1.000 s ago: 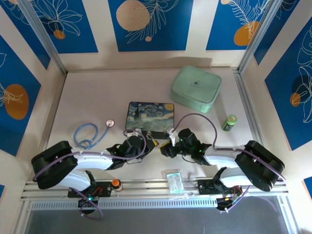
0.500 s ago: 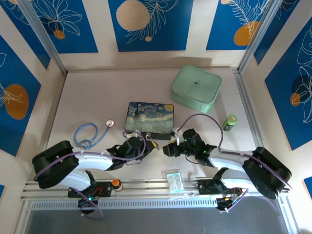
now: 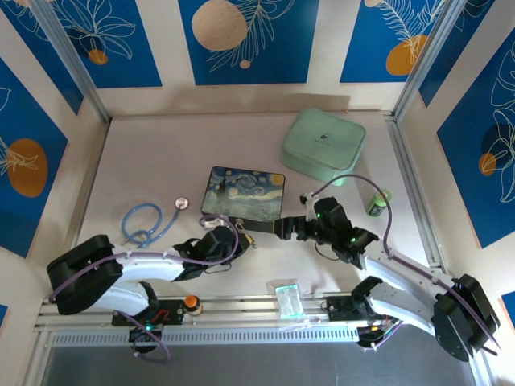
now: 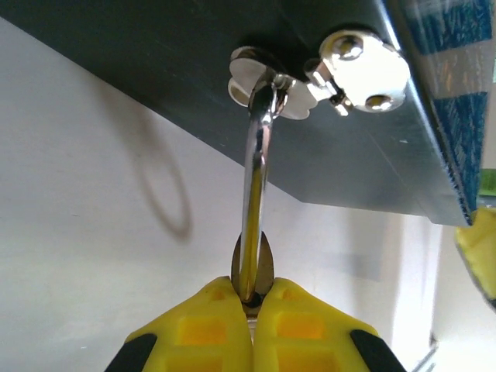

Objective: Unlock a padlock with a key

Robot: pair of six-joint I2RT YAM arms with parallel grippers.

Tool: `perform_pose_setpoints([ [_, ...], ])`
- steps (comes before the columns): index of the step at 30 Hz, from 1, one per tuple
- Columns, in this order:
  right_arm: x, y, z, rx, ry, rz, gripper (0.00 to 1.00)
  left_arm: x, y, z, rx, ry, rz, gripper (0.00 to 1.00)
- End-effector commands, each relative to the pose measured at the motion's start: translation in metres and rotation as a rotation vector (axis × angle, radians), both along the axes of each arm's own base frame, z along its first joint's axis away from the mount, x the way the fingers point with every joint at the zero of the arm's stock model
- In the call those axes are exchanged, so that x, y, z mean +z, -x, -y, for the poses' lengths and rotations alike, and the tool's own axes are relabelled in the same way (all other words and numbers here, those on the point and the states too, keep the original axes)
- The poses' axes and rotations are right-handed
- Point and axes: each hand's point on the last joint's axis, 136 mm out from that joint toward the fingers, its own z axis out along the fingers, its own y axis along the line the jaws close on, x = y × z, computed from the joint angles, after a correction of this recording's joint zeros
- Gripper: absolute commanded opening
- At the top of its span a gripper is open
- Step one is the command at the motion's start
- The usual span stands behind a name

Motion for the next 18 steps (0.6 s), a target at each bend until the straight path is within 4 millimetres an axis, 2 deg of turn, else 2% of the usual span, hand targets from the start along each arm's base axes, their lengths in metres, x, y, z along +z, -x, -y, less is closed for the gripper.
perform_pose_setpoints([
  [1,-0.005,-0.004,0.004,-0.030,0.015,-0.132,1.00,-0.004,-0.002,-0.021,0.014,-0.162,0.027,0.00],
  [5,-0.004,-0.018,-0.008,-0.006,0.038,-0.173,0.97,-0.002,-0.002,-0.029,0.002,-0.221,0.039,0.00],
  [9,-0.006,-0.026,-0.023,0.011,-0.002,-0.209,0.92,-0.005,-0.001,-0.028,-0.009,-0.219,0.032,0.00],
  [18,-0.025,-0.024,-0.036,0.026,0.025,-0.263,0.79,-0.006,-0.001,-0.025,-0.059,-0.279,0.039,0.00],
])
